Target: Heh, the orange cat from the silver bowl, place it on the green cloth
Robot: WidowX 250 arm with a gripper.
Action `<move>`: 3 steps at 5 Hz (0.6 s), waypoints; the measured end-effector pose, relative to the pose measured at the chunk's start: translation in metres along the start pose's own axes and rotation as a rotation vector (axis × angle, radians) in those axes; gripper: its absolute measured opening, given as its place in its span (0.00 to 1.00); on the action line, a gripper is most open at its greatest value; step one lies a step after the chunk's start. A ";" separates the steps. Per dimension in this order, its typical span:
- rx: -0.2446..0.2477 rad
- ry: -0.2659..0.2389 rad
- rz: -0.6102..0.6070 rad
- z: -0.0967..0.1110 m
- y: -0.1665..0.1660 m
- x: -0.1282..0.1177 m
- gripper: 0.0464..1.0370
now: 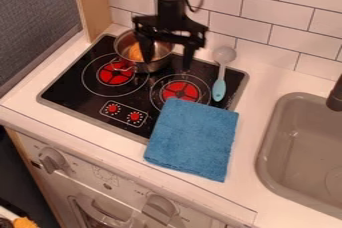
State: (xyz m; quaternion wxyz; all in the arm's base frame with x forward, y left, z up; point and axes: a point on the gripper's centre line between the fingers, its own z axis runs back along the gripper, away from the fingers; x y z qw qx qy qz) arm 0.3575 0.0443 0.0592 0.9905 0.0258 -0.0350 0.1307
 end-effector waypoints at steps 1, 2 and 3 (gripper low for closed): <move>0.036 0.002 0.069 -0.009 0.018 0.028 0.96; 0.057 -0.018 0.138 -0.002 0.036 0.044 0.96; 0.066 -0.020 0.164 -0.001 0.046 0.046 0.96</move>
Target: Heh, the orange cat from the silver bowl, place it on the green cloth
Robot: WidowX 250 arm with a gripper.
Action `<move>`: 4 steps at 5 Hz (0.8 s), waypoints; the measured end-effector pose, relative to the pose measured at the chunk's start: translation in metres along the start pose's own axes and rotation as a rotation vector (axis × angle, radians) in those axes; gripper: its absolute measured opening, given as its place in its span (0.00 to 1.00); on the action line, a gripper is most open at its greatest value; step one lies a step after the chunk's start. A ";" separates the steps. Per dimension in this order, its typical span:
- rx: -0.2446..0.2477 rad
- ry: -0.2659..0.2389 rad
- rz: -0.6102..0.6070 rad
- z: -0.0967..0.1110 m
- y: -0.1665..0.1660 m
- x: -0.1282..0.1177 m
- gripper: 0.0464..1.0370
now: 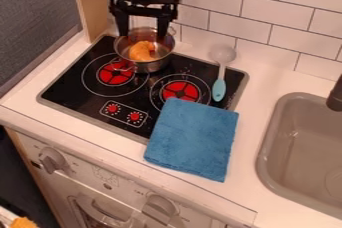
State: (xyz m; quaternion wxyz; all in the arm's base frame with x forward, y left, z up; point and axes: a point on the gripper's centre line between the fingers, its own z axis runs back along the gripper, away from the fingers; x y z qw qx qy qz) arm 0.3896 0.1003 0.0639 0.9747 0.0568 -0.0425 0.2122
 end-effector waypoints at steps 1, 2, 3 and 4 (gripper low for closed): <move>0.018 0.028 0.008 -0.012 0.005 0.000 0.96; 0.041 0.053 0.027 -0.029 0.008 -0.002 0.96; 0.055 0.056 0.043 -0.042 0.008 -0.002 0.96; 0.082 0.063 0.059 -0.050 0.008 -0.001 0.96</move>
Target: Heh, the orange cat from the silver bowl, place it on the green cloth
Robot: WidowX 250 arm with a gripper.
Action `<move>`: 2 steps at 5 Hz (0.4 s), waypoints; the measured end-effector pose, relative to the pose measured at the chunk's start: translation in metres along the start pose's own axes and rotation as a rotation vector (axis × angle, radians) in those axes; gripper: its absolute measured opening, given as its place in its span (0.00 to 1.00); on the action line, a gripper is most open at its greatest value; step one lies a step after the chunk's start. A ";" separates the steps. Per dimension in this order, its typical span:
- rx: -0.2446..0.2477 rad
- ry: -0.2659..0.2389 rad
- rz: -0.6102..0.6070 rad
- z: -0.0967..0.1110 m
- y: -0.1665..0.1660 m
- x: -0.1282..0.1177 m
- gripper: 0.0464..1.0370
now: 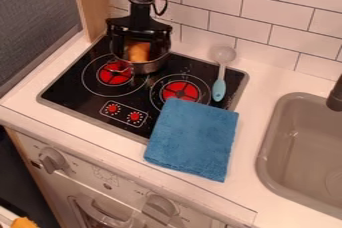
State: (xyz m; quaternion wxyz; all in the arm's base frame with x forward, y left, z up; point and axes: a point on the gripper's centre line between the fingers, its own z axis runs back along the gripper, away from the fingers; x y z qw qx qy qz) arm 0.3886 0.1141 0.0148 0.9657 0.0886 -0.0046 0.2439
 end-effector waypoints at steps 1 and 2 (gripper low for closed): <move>0.005 -0.008 0.002 -0.002 -0.003 0.004 0.91; 0.003 -0.011 -0.006 -0.002 -0.008 0.004 0.64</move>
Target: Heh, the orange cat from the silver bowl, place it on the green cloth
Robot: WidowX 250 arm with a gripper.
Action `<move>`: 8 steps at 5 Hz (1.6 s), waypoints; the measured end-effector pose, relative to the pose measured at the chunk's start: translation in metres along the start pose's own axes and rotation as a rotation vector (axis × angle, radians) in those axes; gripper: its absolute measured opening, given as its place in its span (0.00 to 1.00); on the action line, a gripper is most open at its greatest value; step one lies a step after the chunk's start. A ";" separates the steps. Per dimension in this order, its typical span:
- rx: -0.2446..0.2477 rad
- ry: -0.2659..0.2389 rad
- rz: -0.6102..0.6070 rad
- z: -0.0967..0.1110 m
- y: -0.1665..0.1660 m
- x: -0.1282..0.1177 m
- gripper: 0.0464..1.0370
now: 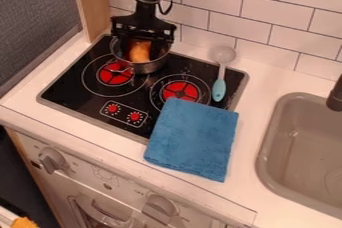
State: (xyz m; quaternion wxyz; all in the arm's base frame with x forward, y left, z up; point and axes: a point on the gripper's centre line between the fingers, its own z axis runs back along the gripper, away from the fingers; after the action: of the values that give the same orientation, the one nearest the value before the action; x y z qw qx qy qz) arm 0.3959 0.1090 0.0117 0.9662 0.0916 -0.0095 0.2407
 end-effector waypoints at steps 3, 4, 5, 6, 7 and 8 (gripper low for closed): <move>-0.094 -0.189 0.008 0.072 0.001 0.007 0.61; -0.120 -0.261 -0.047 0.105 -0.013 -0.011 0.61; -0.160 -0.223 -0.152 0.099 -0.045 -0.052 0.61; -0.175 -0.195 -0.280 0.095 -0.073 -0.098 0.61; -0.147 -0.171 -0.374 0.087 -0.085 -0.129 0.61; -0.131 -0.132 -0.397 0.073 -0.087 -0.148 0.61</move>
State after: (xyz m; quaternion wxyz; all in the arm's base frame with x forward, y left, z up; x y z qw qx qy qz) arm 0.3071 -0.0484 0.0589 0.9958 0.0443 -0.0699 0.0380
